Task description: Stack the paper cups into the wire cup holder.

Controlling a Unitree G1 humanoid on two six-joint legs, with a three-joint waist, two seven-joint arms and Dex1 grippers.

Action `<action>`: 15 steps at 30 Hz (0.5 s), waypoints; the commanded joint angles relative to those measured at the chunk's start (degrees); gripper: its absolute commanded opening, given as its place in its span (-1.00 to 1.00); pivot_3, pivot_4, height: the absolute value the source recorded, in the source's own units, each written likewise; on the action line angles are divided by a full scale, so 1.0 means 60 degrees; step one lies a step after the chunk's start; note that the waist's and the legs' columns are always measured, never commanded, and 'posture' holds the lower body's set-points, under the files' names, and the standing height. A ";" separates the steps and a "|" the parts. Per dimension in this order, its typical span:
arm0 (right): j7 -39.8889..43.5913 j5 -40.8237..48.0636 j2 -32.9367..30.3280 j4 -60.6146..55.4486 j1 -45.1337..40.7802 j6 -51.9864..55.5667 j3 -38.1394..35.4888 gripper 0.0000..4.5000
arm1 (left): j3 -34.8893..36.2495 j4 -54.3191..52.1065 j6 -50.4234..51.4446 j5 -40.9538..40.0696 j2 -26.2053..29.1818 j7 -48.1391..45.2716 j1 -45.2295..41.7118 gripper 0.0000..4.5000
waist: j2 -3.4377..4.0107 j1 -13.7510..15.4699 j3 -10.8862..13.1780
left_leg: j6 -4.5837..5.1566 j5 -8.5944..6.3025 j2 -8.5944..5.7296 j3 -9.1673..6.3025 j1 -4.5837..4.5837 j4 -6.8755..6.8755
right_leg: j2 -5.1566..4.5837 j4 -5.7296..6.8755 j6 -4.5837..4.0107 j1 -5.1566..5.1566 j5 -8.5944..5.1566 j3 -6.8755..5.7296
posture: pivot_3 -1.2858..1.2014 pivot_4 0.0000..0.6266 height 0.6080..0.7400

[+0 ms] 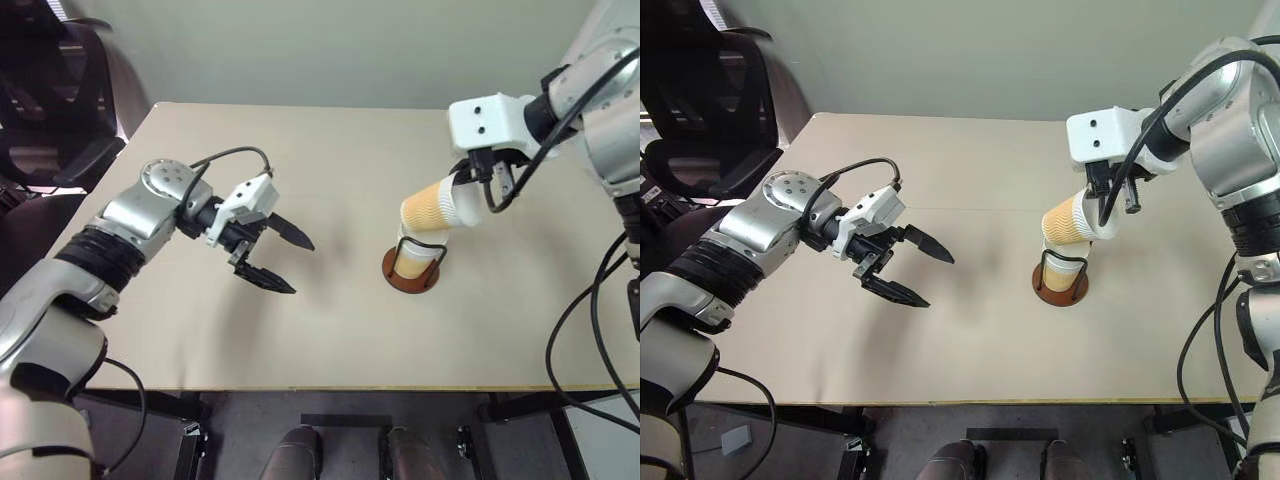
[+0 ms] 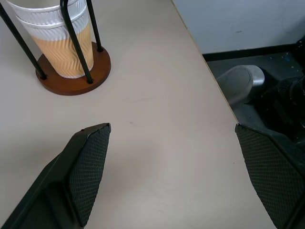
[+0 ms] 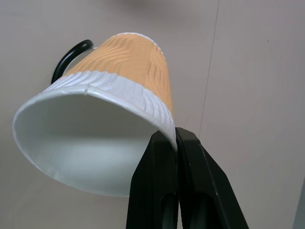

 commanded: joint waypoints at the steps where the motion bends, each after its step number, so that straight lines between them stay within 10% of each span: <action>1: 0.0135 0.0093 -0.0273 -0.0614 -0.0125 0.0122 -0.0368 -0.98 | 0.0034 -0.0107 -0.0030 -0.0161 0.0004 -0.0263 -0.0214 1.00 | 0.0003 0.0000 0.0003 | 0.0000 0.0000 0.0000 0.0000 0.0000 0.0000 | 0.0000 0.0001 0.0000 0.0000 0.0000 0.0000 | 0.03 -0.52 1.00; 15: 0.0121 -0.0515 -0.0070 -0.0821 0.0693 -0.0911 -0.0023 -0.98 | 0.0176 -0.0265 0.0155 -0.0152 0.0036 -0.0263 -0.0163 1.00 | 0.0010 0.0001 0.0012 | 0.0001 0.0003 0.0001 0.0000 0.0003 0.0015 | 0.0000 0.0007 0.0010 0.0005 0.0006 -0.0001 | 0.03 -0.52 1.00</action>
